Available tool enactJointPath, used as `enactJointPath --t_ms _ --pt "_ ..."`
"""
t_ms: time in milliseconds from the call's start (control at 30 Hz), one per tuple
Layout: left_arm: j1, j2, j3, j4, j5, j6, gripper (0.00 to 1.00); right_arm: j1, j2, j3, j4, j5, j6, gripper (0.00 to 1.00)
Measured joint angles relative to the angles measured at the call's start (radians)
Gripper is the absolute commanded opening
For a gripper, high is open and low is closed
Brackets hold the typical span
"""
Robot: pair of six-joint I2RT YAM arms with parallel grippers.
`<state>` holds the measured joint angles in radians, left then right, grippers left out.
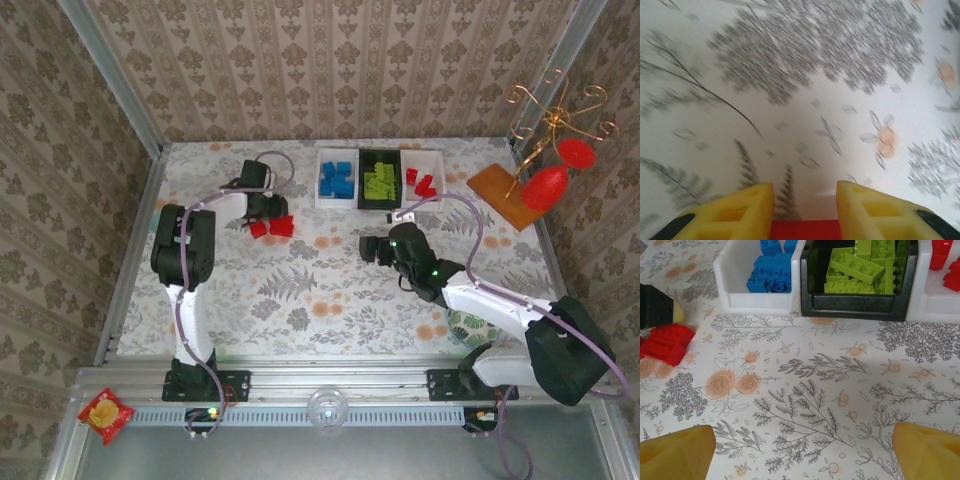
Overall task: Sort the legos into containers by color
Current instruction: Move the legos to the center of the table.
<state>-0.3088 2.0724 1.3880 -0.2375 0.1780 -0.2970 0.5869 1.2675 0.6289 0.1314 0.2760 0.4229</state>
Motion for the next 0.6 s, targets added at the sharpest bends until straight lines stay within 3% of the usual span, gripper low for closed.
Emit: enactJointPath --t_ms 200,367,467,600 --pt "-0.149 -0.116 -0.162 0.021 -0.013 -0.019 0.39 -0.002 -0.039 -0.025 0.0 0.001 0.0 0.93" --pt "-0.292 -0.166 -0.199 0.022 0.002 -0.04 0.4 -0.002 -0.055 -0.03 0.001 0.0 -0.006 0.92" --pt "-0.291 -0.206 -0.199 0.026 0.001 -0.045 0.43 0.003 -0.055 -0.03 0.002 -0.018 -0.023 0.91" --pt "-0.215 -0.292 -0.219 0.055 -0.007 -0.049 0.5 0.054 -0.03 -0.043 0.048 -0.043 -0.048 0.91"
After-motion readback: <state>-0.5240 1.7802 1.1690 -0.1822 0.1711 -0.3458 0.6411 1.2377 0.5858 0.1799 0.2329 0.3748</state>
